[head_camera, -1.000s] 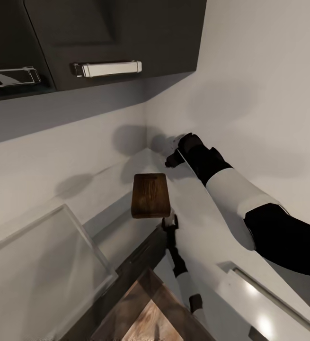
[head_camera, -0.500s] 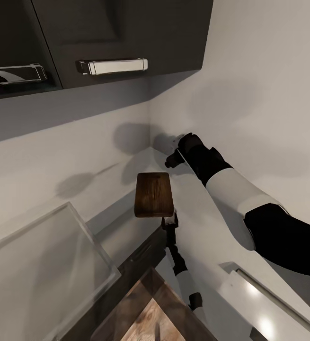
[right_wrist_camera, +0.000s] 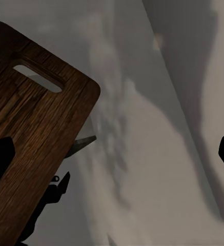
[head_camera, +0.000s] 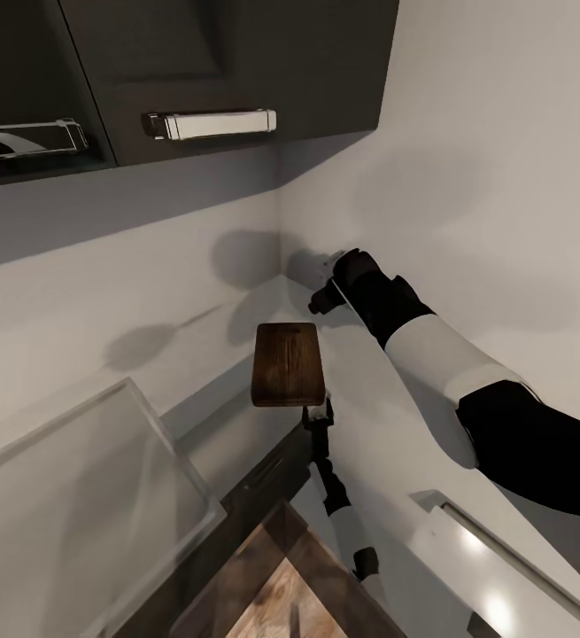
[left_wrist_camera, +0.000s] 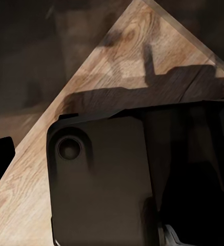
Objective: In the kitchen, take the Vidalia onion out of the sink, dice it on the chopping board with the paring knife, put the diced onion into the bowl on the countertop, then place both the paring knife and the chopping board into the sink.
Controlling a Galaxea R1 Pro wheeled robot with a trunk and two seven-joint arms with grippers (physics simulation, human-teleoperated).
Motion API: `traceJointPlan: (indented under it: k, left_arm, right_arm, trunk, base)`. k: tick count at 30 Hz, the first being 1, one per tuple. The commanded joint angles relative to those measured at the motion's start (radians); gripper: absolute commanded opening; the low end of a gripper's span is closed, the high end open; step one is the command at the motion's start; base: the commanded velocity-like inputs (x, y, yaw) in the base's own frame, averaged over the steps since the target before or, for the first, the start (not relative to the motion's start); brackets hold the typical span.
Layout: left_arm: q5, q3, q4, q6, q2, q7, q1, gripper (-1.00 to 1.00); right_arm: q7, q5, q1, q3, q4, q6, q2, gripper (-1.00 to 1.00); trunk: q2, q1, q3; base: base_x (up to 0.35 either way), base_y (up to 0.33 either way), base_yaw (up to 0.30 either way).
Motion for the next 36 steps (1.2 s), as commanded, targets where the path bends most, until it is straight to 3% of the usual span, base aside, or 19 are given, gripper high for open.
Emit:
traceJointPlan:
  k: [1,22,36]
  left_arm:
    - [0.002,-0.001,-0.002,-0.001,0.0,-0.001,0.0,1.0]
    - [0.001,-0.001,-0.002,-0.001,-0.001,-0.001,0.0,1.0]
    - [0.0,-0.001,-0.002,-0.001,-0.001,-0.001,0.0,1.0]
  right_arm:
    - [0.008,0.011,-0.001,0.002,-0.001,0.003,0.0,1.0]
    - [0.005,0.012,-0.001,0.002,-0.001,0.004,0.0,1.0]
    - [0.003,0.012,-0.001,0.002,0.0,0.004,0.0,1.0]
  trunk:
    - [-0.002,0.001,-0.002]
    - [-0.002,0.001,-0.002]
    - [-0.002,0.001,-0.01]
  base:
    - [0.0,0.0,0.0]
    - [-0.026,-0.001,0.0]
    - [0.0,-0.098,0.057]
